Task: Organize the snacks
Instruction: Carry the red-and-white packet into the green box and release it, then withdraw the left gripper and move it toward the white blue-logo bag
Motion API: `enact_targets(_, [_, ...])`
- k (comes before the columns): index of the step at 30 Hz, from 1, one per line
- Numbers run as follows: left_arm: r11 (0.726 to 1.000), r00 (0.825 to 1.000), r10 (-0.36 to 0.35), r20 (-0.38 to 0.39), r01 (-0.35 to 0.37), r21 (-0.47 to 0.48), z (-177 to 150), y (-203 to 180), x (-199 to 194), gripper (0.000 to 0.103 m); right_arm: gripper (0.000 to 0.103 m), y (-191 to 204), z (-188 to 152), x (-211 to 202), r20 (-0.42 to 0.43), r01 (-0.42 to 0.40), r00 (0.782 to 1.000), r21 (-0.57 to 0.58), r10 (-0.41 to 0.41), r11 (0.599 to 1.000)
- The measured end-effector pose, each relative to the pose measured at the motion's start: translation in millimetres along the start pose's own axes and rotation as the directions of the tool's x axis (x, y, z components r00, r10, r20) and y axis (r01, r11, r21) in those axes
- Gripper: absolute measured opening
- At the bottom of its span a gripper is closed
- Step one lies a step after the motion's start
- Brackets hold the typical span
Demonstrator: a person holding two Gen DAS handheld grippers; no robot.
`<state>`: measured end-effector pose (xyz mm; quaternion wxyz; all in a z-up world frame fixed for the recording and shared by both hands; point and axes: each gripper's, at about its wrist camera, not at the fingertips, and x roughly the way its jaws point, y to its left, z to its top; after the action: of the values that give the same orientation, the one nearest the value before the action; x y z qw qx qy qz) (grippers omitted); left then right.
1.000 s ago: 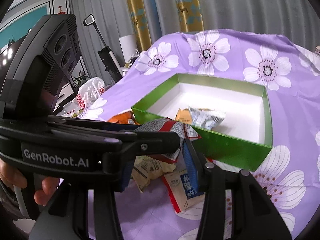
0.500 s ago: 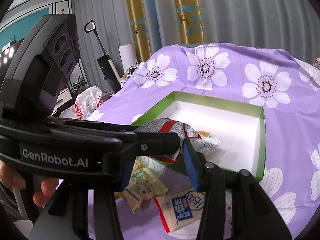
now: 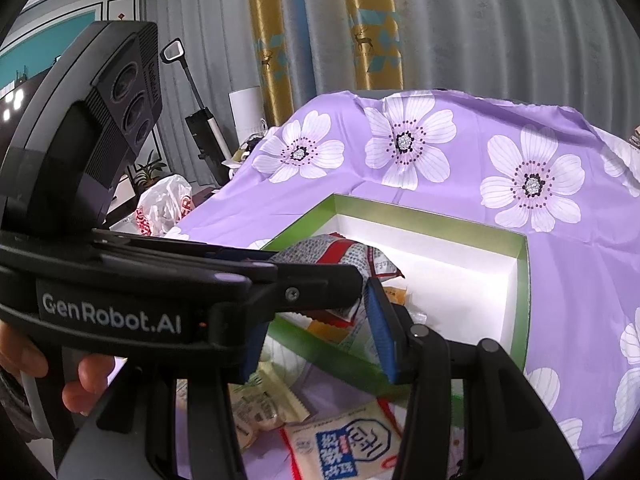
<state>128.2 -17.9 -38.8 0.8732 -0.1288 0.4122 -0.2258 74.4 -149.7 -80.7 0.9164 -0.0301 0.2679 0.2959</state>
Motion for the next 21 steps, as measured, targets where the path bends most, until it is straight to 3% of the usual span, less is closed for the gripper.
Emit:
enact_targets(16, [0.995, 0.995, 0.001, -0.096, -0.011, -0.1, 17, 47, 59, 0.049, 0.054, -23, 4, 62, -0.128, 0.023, 0.992, 0.04, -0.018, 0.999])
enact_targets(17, [0.994, 0.995, 0.012, -0.101, -0.022, -0.106, 16, 49, 62, 0.051, 0.054, -23, 4, 62, -0.124, 0.024, 0.992, 0.045, -0.018, 0.999])
enact_targets(19, [0.993, 0.994, 0.025, -0.102, -0.037, -0.115, 15, 53, 63, 0.068, 0.059, -25, 4, 60, -0.118, 0.039, 0.992, 0.05, -0.033, 0.998])
enact_targets(21, [0.992, 0.995, 0.026, -0.092, -0.037, -0.122, 16, 56, 60, 0.071, 0.059, -27, 4, 56, -0.113, 0.041, 0.993, 0.058, -0.034, 0.997])
